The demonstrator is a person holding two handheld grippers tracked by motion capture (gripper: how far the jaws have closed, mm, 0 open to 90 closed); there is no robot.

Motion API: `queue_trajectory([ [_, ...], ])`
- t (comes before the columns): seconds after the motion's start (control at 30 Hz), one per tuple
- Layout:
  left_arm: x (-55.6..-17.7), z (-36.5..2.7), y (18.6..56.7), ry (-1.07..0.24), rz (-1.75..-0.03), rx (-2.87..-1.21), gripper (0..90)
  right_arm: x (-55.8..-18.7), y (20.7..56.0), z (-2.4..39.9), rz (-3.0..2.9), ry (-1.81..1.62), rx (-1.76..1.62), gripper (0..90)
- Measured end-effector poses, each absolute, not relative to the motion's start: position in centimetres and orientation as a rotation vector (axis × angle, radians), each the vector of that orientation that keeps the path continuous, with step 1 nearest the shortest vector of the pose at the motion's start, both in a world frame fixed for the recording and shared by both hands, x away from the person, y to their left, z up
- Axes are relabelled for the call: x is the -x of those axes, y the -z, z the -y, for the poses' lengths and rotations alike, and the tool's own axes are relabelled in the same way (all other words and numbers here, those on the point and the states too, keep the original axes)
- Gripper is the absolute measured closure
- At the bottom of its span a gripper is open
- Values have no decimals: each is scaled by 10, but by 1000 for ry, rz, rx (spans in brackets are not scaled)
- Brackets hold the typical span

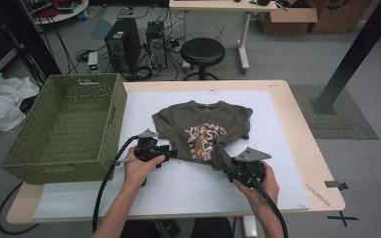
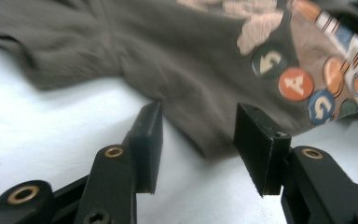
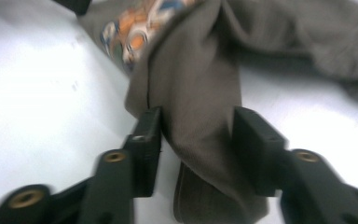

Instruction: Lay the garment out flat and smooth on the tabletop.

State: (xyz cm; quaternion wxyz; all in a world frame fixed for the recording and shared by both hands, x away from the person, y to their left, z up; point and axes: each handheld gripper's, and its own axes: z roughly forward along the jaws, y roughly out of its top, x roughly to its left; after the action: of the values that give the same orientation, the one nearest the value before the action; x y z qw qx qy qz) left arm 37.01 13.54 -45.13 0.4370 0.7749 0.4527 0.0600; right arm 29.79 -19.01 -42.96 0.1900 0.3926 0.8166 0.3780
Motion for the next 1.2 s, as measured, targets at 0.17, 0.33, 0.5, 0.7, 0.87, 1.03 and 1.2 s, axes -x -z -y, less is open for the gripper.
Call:
queue_trajectory([
  [0.17, -372, -140, 451, -158, -1142, -1891, 900, -310, 444, 218, -2213, -1138, -1302, 780],
  [0.33, -371, -153, 443, -167, -1149, -1837, 823, -307, 440, 234, -2120, -1101, -1408, 638],
  [0.5, -359, -144, 442, -117, -1109, -1872, 650, -283, 413, 232, -1989, -1203, -1343, 558],
  [0.7, -351, -120, 446, -138, -1053, -1877, 630, -264, 397, 197, -2008, -1155, -1133, 571],
  [0.87, -355, -105, 450, -114, -1027, -1879, 652, -277, 424, 173, -2109, -995, -1124, 577],
  [1.03, -361, -103, 453, -64, -1073, -1921, 680, -296, 448, 171, -2160, -955, -1181, 756],
  [1.2, -364, -103, 454, -50, -1100, -1919, 730, -297, 428, 192, -2117, -1111, -1228, 886],
])
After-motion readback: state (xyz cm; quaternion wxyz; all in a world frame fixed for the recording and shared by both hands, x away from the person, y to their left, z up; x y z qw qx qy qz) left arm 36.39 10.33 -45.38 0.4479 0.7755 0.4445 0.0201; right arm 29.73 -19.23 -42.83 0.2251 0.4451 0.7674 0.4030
